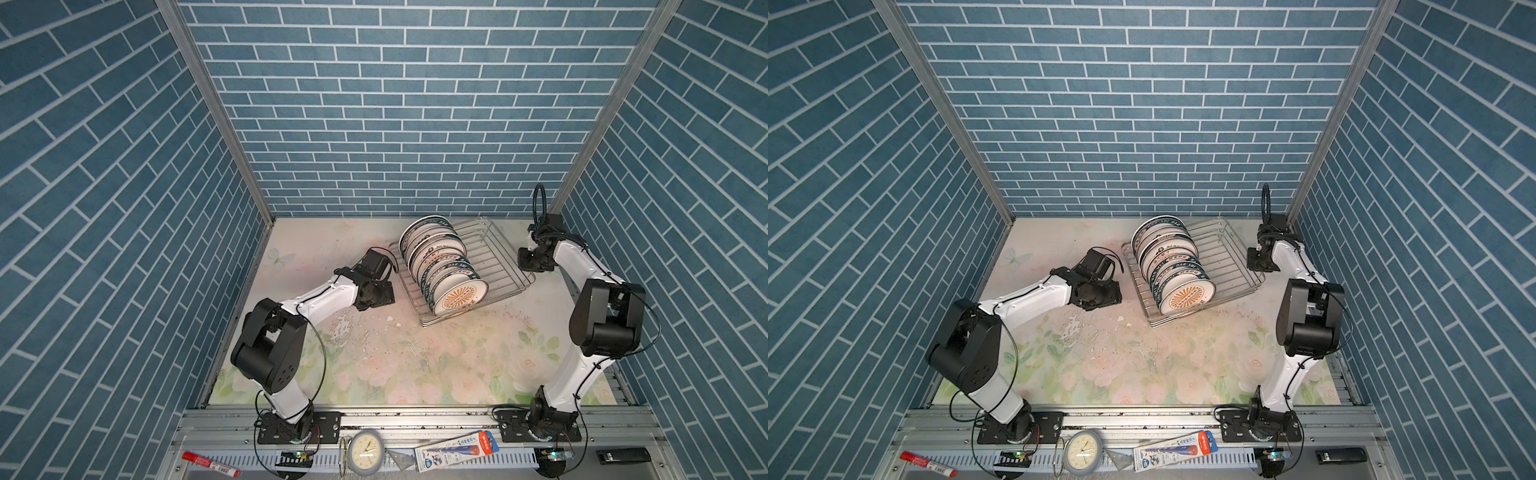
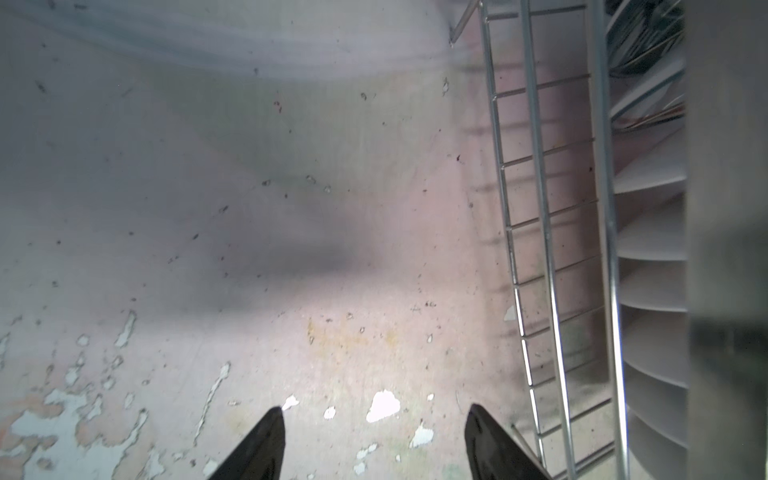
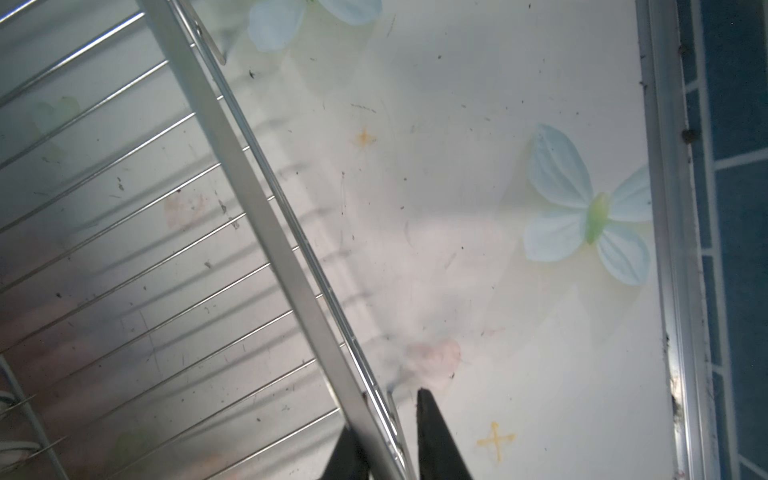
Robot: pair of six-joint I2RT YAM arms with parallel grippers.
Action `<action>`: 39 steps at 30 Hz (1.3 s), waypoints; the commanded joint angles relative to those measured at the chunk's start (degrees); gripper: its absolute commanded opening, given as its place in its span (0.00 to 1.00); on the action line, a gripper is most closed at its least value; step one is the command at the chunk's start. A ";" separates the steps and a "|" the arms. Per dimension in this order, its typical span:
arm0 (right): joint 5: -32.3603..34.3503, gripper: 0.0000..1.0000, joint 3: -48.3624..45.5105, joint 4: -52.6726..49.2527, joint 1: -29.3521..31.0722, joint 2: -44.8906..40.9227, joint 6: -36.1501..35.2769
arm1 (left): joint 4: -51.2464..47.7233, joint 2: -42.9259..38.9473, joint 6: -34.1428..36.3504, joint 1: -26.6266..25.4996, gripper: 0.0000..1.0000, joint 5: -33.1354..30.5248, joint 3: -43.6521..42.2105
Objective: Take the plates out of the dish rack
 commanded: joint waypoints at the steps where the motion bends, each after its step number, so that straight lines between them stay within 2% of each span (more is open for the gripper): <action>1: 2.06 0.09 -5.85 -5.07 -0.51 -0.43 11.91 | 0.59 1.74 0.63 0.20 0.70 -1.10 1.81; 12: -1.32 0.08 -18.01 -3.20 -0.43 -11.34 13.06 | 1.63 6.29 1.43 0.75 0.70 -0.18 5.76; 26: -3.22 0.08 -29.72 0.41 -0.34 -20.32 17.21 | 3.02 13.51 3.09 1.17 0.70 3.16 13.58; 39: -5.58 0.09 -34.29 4.99 -0.60 -23.04 22.09 | 4.87 22.38 3.79 0.40 0.70 7.18 23.71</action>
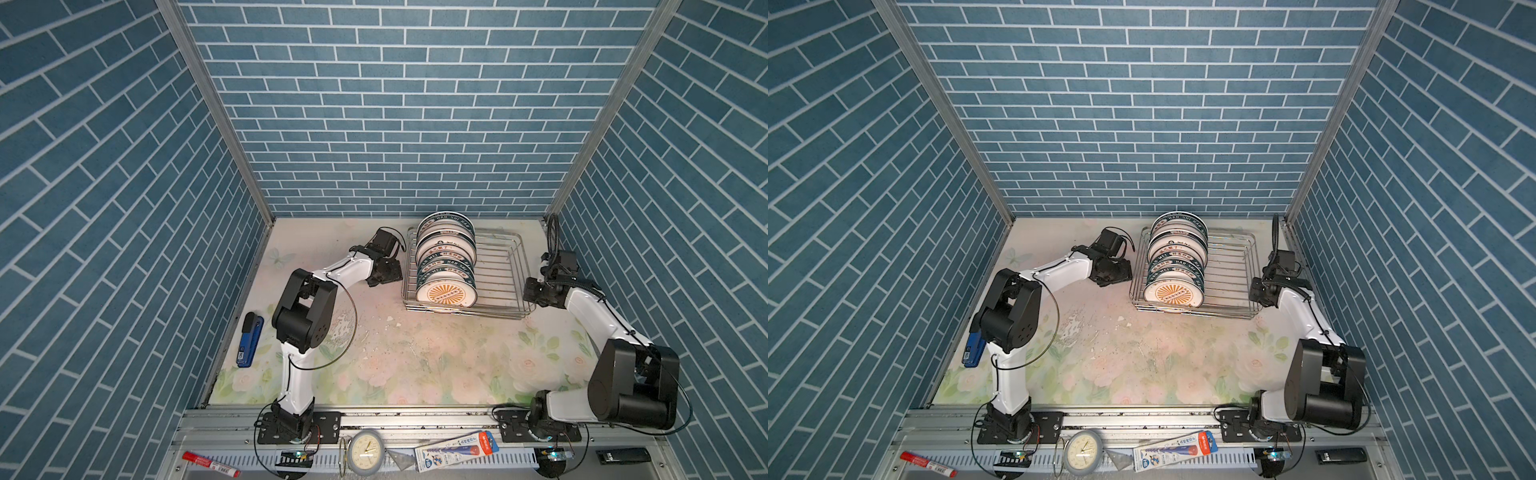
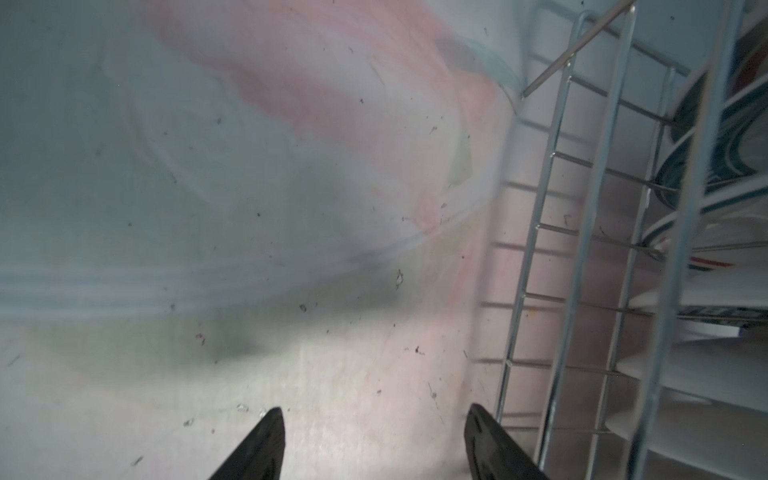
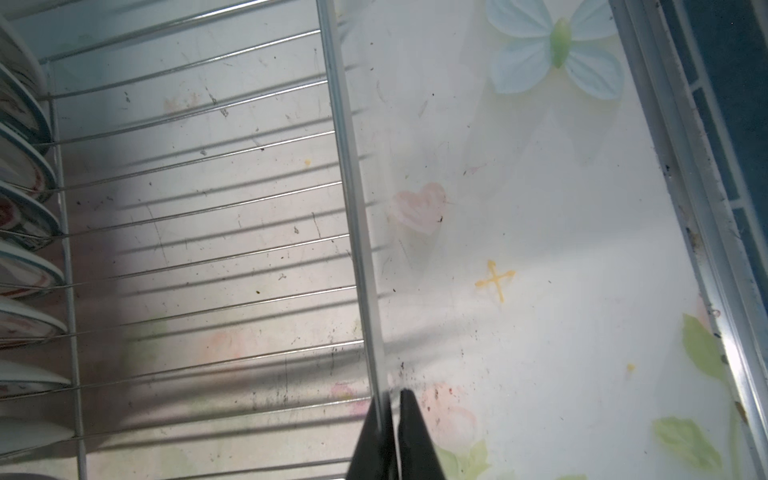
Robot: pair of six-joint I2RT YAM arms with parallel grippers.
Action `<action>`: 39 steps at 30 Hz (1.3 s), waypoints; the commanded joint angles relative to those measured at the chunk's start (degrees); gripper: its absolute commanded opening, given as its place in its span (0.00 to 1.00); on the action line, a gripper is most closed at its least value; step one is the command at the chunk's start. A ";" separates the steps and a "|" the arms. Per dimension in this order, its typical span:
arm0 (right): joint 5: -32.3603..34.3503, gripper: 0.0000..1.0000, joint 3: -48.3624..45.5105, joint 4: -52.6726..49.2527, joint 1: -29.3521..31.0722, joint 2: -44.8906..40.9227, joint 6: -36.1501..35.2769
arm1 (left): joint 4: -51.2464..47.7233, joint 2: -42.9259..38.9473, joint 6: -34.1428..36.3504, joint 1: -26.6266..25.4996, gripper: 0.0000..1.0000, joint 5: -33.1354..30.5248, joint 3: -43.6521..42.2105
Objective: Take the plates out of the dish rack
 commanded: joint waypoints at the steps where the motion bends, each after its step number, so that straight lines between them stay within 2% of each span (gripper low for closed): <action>1: -4.08 0.09 -4.19 -4.99 0.12 2.60 14.40 | 4.28 3.17 -0.10 -2.91 0.70 6.65 3.36; 17: -9.12 0.10 -7.23 3.55 -4.42 4.25 21.14 | 5.94 15.57 -0.48 -6.63 0.71 5.26 19.04; 23: -10.04 0.05 -6.87 7.06 -8.72 7.28 23.94 | 5.05 18.45 -1.07 -7.13 0.73 3.91 22.98; 27: -11.46 0.05 -5.89 8.88 -11.32 9.21 25.41 | 3.53 18.23 -0.61 -7.13 0.74 2.12 23.75; 33: -11.26 0.05 -7.32 8.66 -12.64 6.89 25.73 | 2.35 15.67 0.65 -6.63 0.78 -0.72 22.18; 39: -10.45 0.05 -11.03 7.75 -15.09 2.76 25.11 | 0.60 13.38 2.11 -5.52 0.92 -1.98 20.42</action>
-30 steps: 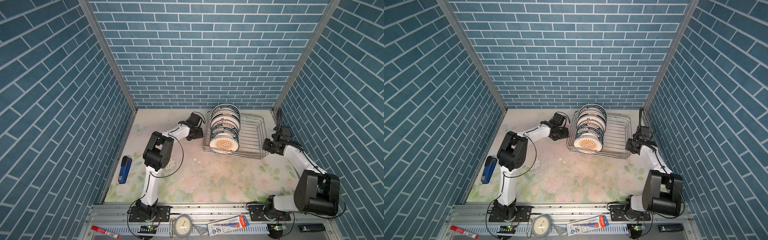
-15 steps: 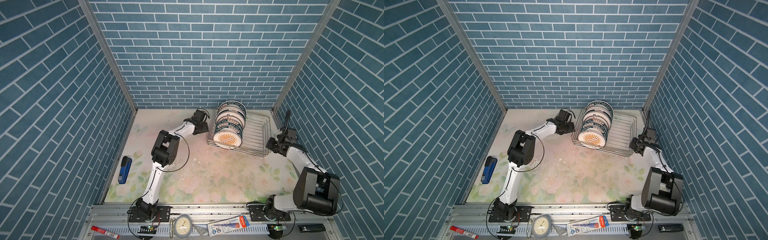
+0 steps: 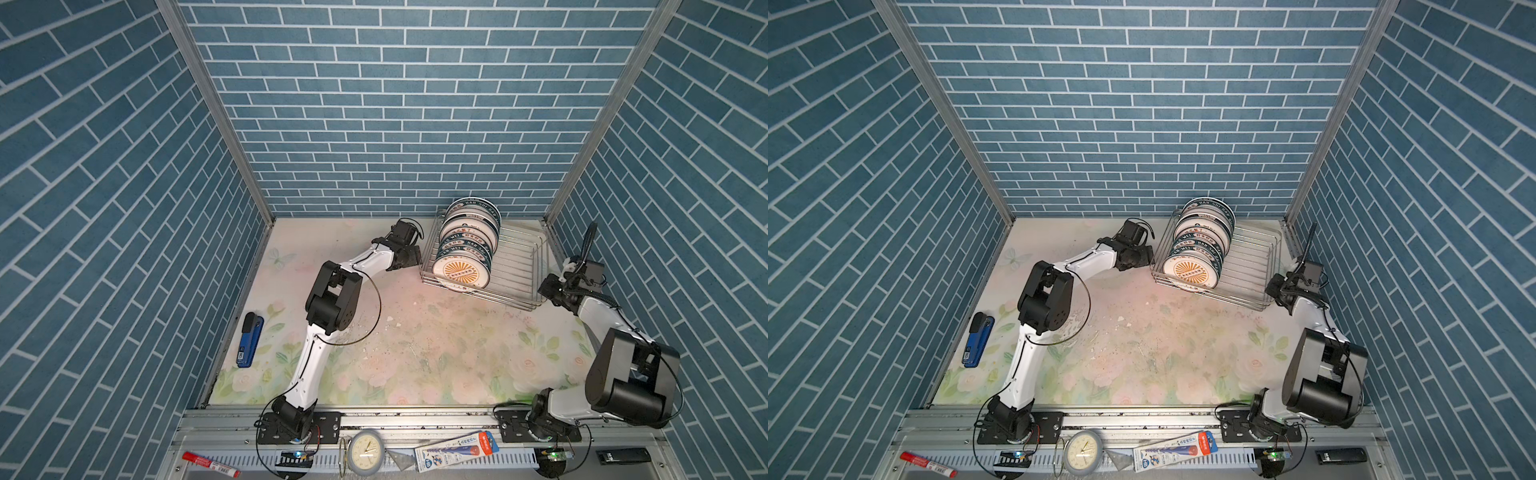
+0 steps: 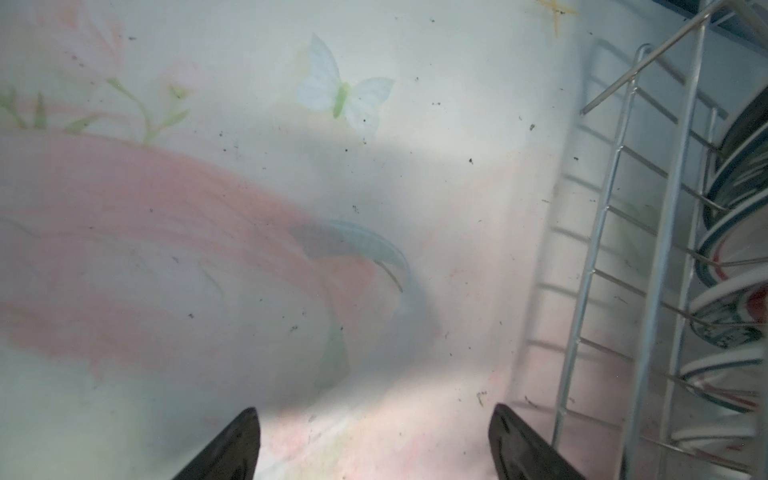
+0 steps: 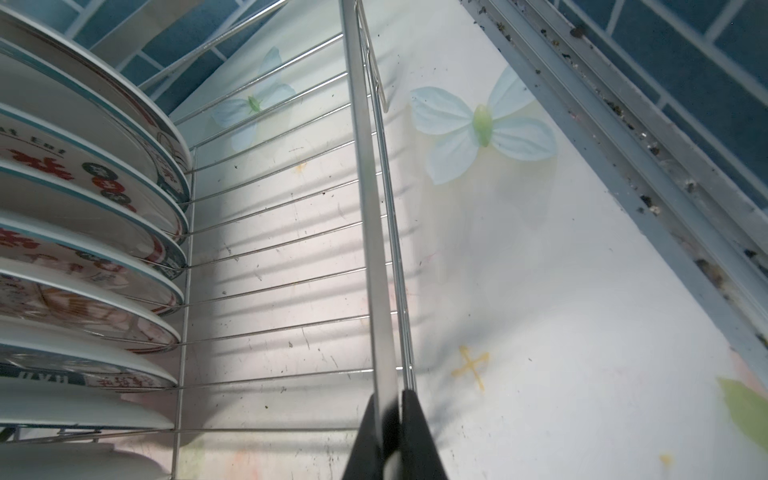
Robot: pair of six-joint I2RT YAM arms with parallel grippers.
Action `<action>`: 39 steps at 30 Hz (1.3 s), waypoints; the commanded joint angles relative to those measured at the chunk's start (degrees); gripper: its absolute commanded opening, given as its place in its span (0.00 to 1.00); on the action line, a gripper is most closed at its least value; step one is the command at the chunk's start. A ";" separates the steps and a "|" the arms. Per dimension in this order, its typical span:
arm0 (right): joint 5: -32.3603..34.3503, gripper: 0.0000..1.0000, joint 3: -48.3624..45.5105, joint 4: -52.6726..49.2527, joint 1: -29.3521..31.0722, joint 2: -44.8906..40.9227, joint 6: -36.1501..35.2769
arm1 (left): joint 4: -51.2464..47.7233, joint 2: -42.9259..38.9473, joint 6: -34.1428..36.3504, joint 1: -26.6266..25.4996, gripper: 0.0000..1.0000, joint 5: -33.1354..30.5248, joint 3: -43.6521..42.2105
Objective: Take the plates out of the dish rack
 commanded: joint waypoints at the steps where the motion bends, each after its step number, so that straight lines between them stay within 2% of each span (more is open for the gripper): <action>1: 1.33 0.05 -4.98 -10.35 -2.19 1.36 17.12 | -2.15 -3.86 2.02 -2.37 0.92 2.26 -0.98; 10: 2.60 0.05 -7.77 -10.83 -4.03 -1.73 17.16 | -0.07 -9.23 2.96 0.31 0.95 1.17 -8.11; 19: 0.82 0.05 -10.71 -9.24 -4.36 -3.15 17.76 | 0.30 -12.21 3.49 2.27 0.96 0.78 -11.17; 24: 0.17 0.05 -12.09 -9.77 -4.39 -5.33 17.71 | -0.36 -14.55 3.13 2.28 0.96 0.25 -14.17; 32: -2.02 0.07 -15.93 -11.73 -4.36 -10.91 16.83 | 6.02 -19.23 0.32 1.68 0.92 5.34 -25.16; 39: -5.36 0.09 -18.37 -13.80 -4.09 -15.56 16.24 | 7.49 -17.54 -0.81 -0.78 0.91 5.99 -25.23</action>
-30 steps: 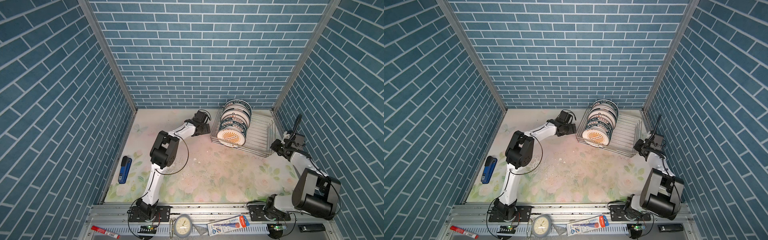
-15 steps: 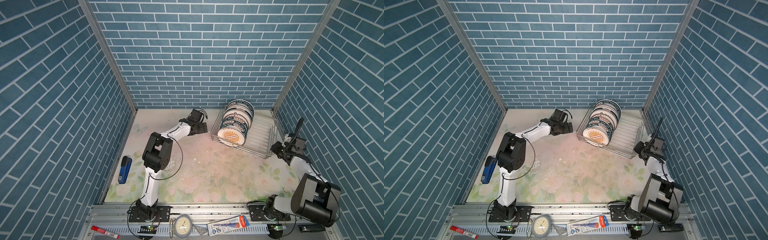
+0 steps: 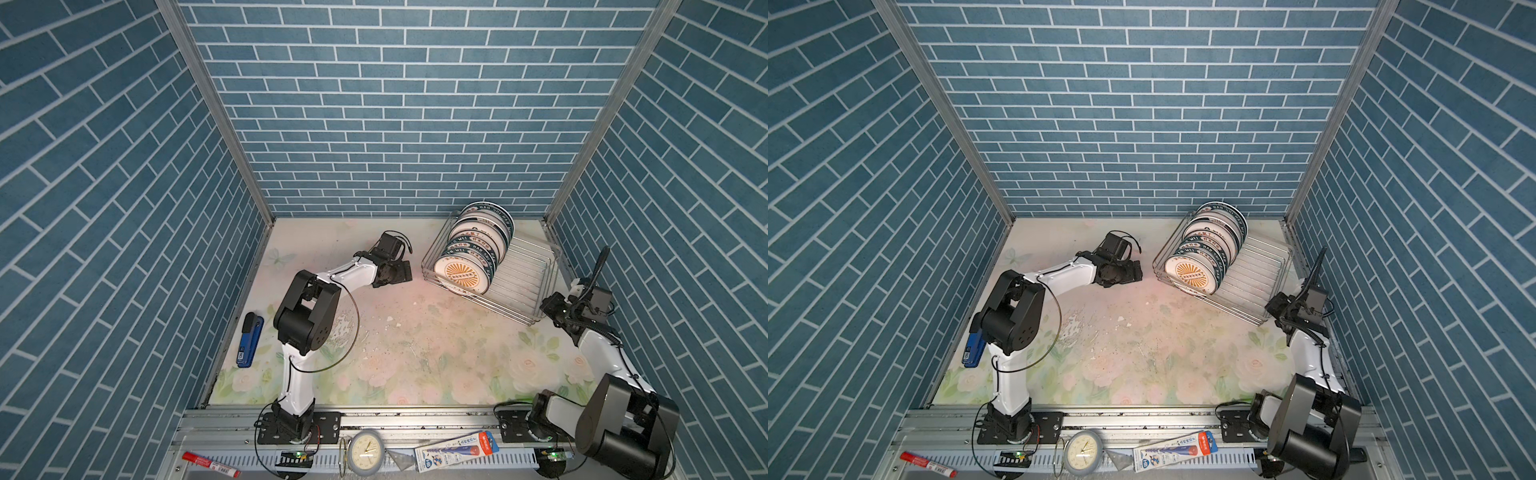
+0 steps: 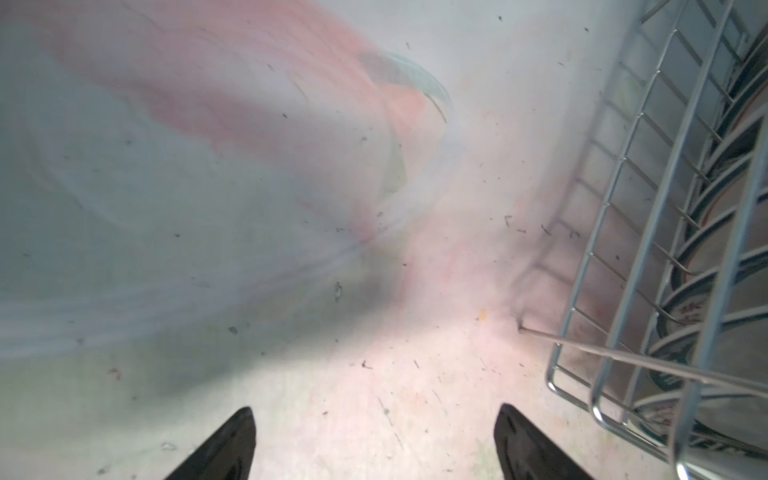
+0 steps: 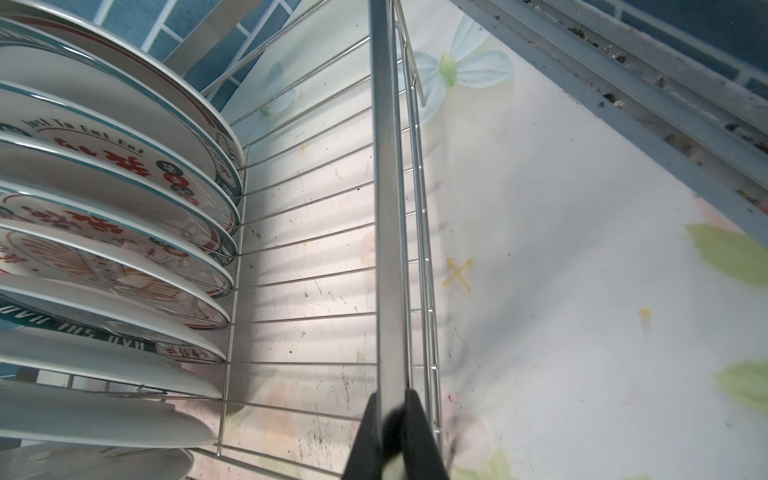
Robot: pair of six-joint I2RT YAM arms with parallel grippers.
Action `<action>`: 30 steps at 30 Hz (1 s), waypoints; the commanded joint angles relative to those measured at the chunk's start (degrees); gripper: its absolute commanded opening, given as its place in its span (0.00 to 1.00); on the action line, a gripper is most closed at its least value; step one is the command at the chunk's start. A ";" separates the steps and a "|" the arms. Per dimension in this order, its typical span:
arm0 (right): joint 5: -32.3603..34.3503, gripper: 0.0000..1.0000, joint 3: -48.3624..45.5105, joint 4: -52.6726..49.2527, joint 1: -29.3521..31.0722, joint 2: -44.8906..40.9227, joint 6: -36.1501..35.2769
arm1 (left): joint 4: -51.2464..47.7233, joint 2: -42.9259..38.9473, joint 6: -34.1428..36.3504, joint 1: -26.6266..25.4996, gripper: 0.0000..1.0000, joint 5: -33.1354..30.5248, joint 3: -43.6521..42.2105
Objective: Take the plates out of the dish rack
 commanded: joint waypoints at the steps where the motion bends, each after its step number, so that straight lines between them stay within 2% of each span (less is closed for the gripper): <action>1: -1.06 0.09 -4.22 -15.34 -0.49 0.44 8.29 | 1.72 1.02 -1.00 -1.11 0.91 1.16 0.57; 7: -2.64 0.12 -4.06 -13.37 1.33 1.93 9.66 | 2.78 2.17 -1.97 -1.47 0.90 1.90 1.26; 17: 0.30 0.13 -1.21 -8.32 11.07 8.53 14.03 | -0.09 7.81 -1.13 -1.42 0.90 2.22 8.93; 30: 0.30 0.14 0.85 -6.15 11.43 13.68 13.93 | -4.73 14.58 -0.85 -0.70 0.90 1.41 19.13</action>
